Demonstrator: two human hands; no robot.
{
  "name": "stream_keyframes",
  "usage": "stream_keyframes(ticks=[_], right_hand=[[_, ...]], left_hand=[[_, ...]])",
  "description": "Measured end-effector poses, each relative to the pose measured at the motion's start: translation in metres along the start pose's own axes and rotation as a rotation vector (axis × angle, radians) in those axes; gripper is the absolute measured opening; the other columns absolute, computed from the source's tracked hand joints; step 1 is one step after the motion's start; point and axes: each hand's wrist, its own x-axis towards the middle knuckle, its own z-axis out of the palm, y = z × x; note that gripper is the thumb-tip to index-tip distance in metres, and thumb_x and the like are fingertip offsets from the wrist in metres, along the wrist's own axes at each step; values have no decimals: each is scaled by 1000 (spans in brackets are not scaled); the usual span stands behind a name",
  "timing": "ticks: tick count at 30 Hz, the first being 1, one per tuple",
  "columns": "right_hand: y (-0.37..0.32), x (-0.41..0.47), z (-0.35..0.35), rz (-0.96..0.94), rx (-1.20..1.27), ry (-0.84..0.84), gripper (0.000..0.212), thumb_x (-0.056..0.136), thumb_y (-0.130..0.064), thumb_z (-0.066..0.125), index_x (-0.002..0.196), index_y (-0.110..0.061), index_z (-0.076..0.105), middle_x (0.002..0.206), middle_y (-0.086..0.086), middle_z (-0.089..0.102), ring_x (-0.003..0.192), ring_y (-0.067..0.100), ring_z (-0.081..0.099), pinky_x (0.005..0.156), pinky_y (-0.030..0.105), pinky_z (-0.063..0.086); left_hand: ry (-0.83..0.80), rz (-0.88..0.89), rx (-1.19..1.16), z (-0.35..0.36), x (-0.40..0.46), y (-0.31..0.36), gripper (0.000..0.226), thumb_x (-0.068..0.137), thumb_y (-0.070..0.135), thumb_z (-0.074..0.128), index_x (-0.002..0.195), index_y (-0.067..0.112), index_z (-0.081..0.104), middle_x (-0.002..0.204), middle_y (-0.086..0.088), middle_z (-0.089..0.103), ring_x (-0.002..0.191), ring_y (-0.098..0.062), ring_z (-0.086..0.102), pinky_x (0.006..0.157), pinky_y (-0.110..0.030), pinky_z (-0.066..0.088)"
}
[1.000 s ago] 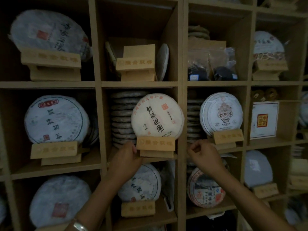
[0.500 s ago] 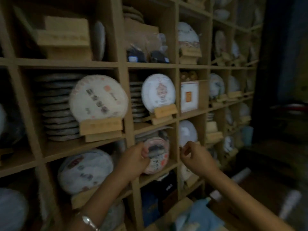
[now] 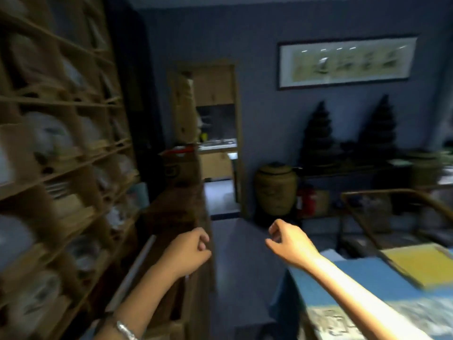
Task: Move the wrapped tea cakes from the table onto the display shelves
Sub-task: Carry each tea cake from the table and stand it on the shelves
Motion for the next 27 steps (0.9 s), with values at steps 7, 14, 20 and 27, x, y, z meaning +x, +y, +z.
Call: stream_keyframes(ticks=[7, 14, 20, 27], right_hand=[[167, -20, -66, 298, -57, 115, 23, 87, -35, 61, 103, -20, 56, 103, -2, 66, 99, 20, 62, 82, 35, 48], [288, -22, -99, 483, -68, 141, 21, 92, -31, 59, 107, -17, 55, 101, 1, 64, 94, 18, 61, 81, 34, 49], [360, -55, -126, 675, -52, 182, 19, 88, -26, 59, 105, -17, 56, 98, 1, 63, 86, 18, 57, 69, 29, 41], [420, -115, -157, 926, -47, 289, 24, 89, -24, 60, 110, -13, 58, 103, 3, 67, 97, 23, 62, 75, 29, 46]], left_hand=[[-313, 231, -33, 122, 85, 124, 16, 79, 34, 62, 92, 37, 52, 87, 10, 64, 76, -6, 62, 66, -23, 50], [-464, 376, -10, 220, 150, 228, 21, 82, 29, 59, 103, 27, 55, 91, 12, 63, 84, -9, 61, 77, -30, 52], [-580, 516, 24, 296, 177, 310, 25, 86, 24, 58, 111, 21, 55, 98, 4, 67, 90, -17, 64, 76, -34, 51], [-762, 729, 46, 392, 180, 406, 26, 92, 25, 58, 116, 18, 54, 101, -1, 66, 82, -18, 61, 74, -36, 51]])
